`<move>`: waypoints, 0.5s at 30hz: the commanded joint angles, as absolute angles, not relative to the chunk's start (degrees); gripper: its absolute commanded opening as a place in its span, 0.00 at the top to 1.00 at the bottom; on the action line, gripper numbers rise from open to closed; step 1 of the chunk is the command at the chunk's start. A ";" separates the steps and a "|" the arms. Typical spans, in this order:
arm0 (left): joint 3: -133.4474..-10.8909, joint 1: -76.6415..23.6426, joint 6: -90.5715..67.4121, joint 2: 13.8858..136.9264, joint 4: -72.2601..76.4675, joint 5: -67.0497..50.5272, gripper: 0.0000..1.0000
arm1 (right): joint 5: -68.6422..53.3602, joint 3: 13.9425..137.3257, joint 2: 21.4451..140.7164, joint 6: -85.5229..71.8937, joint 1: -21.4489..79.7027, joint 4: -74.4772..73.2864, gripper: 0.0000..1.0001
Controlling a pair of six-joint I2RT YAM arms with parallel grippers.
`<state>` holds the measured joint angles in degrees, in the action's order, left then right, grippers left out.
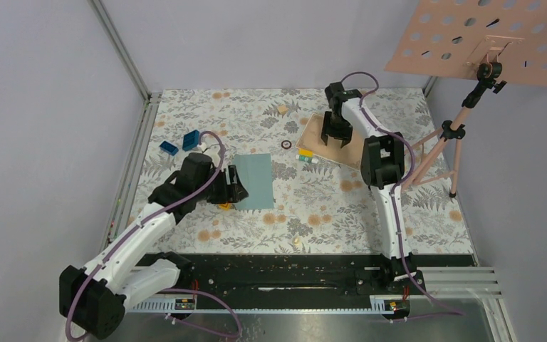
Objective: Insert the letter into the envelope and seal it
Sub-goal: Move the letter to the center of the board.
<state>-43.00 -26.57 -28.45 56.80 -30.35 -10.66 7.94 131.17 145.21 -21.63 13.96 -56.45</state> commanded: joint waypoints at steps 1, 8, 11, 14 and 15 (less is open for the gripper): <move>-42.47 -26.63 -28.08 51.94 -29.73 -8.72 0.35 | 7.20 126.79 142.39 -22.04 16.87 -59.85 0.36; -41.51 -26.58 -27.84 48.26 -31.42 -8.26 0.35 | 4.34 114.97 135.46 -23.86 18.86 -56.26 0.36; -41.37 -26.63 -27.96 47.75 -31.57 -8.46 0.35 | 3.51 107.87 131.63 -25.41 18.98 -52.25 0.36; -40.99 -26.63 -28.64 48.01 -31.34 -9.00 0.35 | 2.70 102.58 128.49 -26.68 18.98 -49.16 0.35; -40.82 -26.63 -29.29 48.38 -31.00 -9.56 0.35 | 2.64 102.05 128.06 -26.67 18.98 -48.98 0.35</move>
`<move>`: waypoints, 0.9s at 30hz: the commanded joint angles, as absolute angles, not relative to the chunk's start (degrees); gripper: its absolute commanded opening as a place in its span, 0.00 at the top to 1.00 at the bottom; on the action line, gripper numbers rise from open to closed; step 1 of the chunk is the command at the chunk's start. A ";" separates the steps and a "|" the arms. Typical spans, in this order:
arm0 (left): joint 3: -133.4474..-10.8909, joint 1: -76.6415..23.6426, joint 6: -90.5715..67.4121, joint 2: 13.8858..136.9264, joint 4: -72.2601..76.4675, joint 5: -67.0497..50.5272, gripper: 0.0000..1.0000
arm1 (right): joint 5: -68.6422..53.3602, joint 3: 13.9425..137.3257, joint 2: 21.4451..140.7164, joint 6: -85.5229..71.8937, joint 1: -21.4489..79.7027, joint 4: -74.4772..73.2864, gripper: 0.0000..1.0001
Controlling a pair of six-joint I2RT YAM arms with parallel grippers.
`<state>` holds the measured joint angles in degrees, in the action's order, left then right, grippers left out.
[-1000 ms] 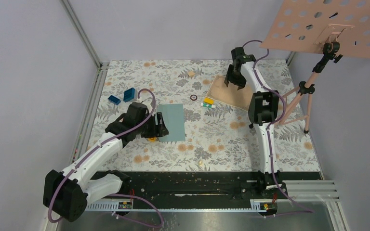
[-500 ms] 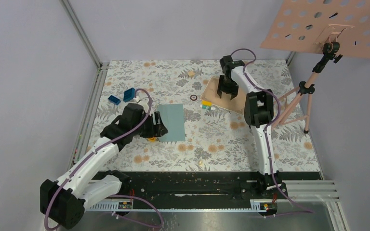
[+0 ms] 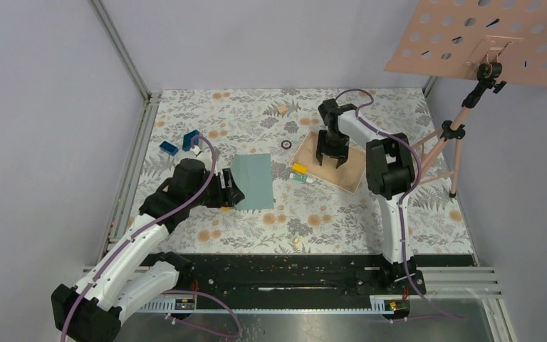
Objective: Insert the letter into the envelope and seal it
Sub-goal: Move the letter to the center of the board, then pick up the solid glue from the center of the board.
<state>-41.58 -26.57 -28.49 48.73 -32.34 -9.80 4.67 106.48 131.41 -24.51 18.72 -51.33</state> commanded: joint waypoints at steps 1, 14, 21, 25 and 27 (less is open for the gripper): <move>-40.40 -26.63 -29.76 48.71 -30.19 -11.34 0.35 | 2.66 101.92 127.61 -26.64 18.98 -48.90 0.35; -41.19 -33.17 -39.16 58.59 -26.03 -17.32 0.35 | 1.64 92.58 116.46 -28.30 18.98 -45.45 0.30; -46.45 -37.69 -47.24 70.60 -25.69 -22.92 0.34 | 2.63 79.56 104.91 -31.36 18.98 -37.32 0.26; -47.66 -40.19 -55.52 74.01 -23.91 -18.88 0.36 | 1.89 74.71 100.36 -31.94 18.98 -35.15 0.27; -47.76 -41.71 -60.38 75.03 -22.64 -17.07 0.36 | 1.34 73.32 98.64 -31.98 18.98 -34.72 0.27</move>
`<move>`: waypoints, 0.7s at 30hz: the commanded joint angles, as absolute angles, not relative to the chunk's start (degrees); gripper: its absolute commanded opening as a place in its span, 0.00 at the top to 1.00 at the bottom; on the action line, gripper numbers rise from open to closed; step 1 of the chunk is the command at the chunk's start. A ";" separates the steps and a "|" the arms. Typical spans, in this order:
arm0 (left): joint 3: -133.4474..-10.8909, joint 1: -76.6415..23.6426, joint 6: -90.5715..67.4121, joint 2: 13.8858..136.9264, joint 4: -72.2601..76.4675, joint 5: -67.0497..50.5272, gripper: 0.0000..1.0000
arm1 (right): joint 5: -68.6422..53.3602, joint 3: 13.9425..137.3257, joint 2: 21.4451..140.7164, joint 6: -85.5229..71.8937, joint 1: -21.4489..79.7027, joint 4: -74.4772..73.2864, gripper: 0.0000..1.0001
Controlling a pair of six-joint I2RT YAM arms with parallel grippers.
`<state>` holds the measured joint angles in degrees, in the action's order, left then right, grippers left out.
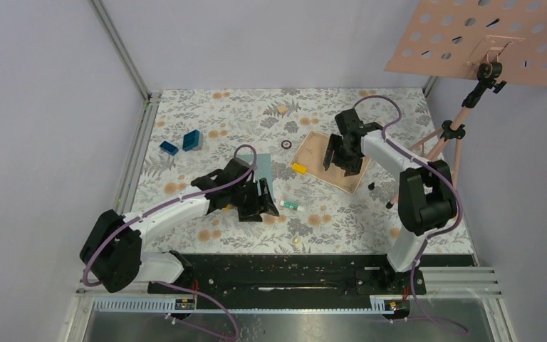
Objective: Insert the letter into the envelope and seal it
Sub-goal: Pick up the solid glue from the center of the board.
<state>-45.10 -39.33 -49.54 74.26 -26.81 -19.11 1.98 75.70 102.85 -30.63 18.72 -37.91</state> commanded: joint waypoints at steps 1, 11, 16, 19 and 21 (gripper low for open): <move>-48.10 -42.73 -62.30 75.78 -22.40 -16.16 0.36 | 1.08 72.63 97.93 -32.05 18.98 -34.35 0.27; -55.05 -50.94 -75.26 87.36 -26.68 -6.66 0.28 | 0.18 67.88 92.61 -30.66 19.07 -33.51 0.26; -56.86 -51.42 -81.80 91.69 -28.19 -1.30 0.33 | -1.41 65.77 89.55 -29.69 19.13 -33.56 0.26; -59.17 -51.46 -83.95 95.03 -28.32 -0.23 0.33 | -1.66 64.47 88.31 -29.28 19.07 -33.49 0.26; -60.62 -51.48 -85.08 96.88 -28.45 2.00 0.33 | -1.80 63.90 87.64 -28.97 19.14 -33.55 0.25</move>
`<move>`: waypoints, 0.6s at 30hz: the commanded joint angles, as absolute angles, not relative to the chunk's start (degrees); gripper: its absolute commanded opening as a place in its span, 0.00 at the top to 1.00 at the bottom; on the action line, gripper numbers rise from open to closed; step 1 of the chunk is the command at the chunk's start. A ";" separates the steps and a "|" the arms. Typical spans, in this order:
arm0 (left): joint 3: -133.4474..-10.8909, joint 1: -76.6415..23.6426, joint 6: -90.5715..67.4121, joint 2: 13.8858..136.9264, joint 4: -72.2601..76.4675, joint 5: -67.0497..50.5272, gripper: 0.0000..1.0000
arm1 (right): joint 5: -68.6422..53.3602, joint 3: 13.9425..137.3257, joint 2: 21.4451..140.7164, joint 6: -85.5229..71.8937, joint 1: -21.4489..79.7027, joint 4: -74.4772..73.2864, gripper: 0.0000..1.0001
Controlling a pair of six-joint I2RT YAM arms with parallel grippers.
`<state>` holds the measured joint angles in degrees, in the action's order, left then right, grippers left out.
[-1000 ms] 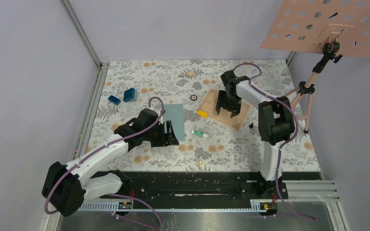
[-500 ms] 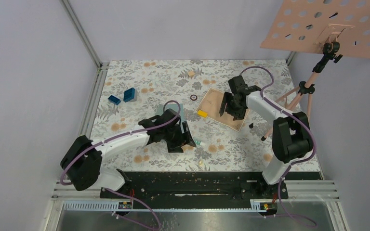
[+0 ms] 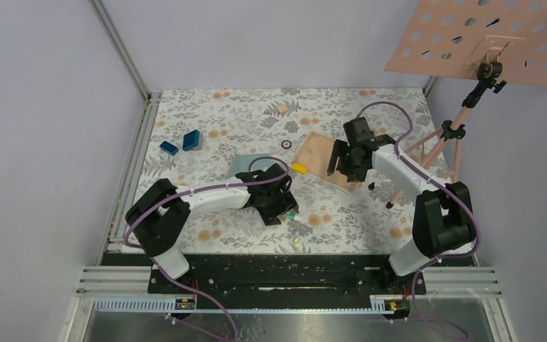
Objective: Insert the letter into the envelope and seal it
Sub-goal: Pick up the solid glue from the center of the board.
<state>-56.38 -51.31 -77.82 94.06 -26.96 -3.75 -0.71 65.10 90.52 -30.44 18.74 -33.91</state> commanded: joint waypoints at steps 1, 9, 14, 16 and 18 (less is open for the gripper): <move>-61.17 -51.50 -85.55 97.66 -28.56 2.70 0.34 | -1.84 63.59 87.38 -28.81 19.08 -33.53 0.25; -61.43 -51.35 -89.05 102.17 -29.84 4.58 0.38 | -2.22 61.52 86.41 -28.21 19.07 -33.23 0.25; -62.43 -51.28 -88.80 105.26 -30.49 2.91 0.63 | -2.89 61.04 86.64 -28.68 19.07 -32.69 0.25; -62.57 -51.32 -88.26 104.91 -30.92 2.84 0.75 | -2.67 60.92 86.32 -28.74 19.05 -32.67 0.25; -62.74 -51.32 -87.36 103.88 -31.51 3.78 0.85 | -2.39 60.91 86.14 -28.82 19.07 -32.65 0.25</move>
